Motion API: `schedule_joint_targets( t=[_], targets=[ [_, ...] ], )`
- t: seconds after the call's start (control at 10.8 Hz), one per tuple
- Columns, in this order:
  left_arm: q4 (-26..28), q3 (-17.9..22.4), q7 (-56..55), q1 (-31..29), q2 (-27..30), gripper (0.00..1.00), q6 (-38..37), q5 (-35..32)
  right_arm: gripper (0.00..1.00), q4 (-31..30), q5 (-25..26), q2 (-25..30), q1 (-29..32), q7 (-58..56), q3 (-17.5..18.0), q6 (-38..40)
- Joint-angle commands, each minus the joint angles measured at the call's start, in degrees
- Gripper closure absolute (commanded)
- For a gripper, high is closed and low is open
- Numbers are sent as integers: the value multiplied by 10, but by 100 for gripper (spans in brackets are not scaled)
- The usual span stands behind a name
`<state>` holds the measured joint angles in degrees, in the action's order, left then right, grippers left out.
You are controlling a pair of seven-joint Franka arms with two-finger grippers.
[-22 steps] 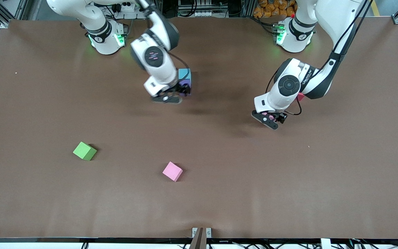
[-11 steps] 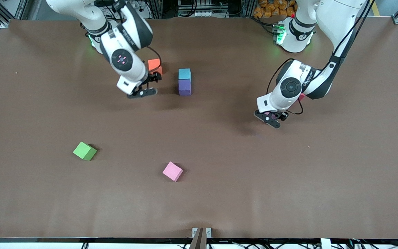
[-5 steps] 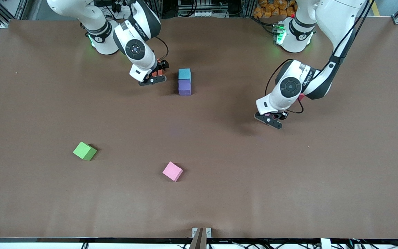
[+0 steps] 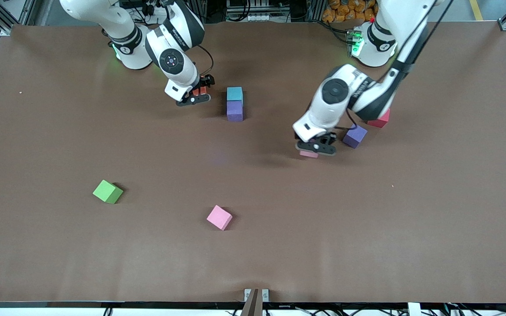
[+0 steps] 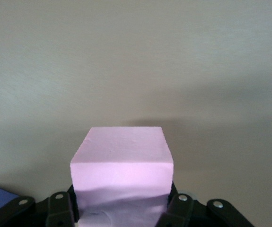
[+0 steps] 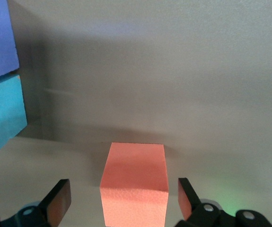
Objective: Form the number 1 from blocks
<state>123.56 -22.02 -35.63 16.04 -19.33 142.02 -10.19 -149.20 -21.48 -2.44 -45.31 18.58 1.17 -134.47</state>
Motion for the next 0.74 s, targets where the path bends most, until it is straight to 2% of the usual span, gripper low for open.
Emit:
schedule_joint_targets(
  t=[0.0,0.28,0.46,0.65],
  targets=[
    [-24,2,-99,52,-13,100,-11,-5,0,-29,-17,18,-4,-7,-3,-11],
    [-40,1,-227,131,-24,100,-51,-4,0,-33,-17,17,-2,-7,-3,-13],
    [-37,-47,-307,159,-24,100,-88,25,0,-40,-17,9,-4,-7,-3,-30],
    [-37,-116,-391,164,-25,100,-108,33,5,-45,-17,2,-6,-7,-3,-44]
  ],
)
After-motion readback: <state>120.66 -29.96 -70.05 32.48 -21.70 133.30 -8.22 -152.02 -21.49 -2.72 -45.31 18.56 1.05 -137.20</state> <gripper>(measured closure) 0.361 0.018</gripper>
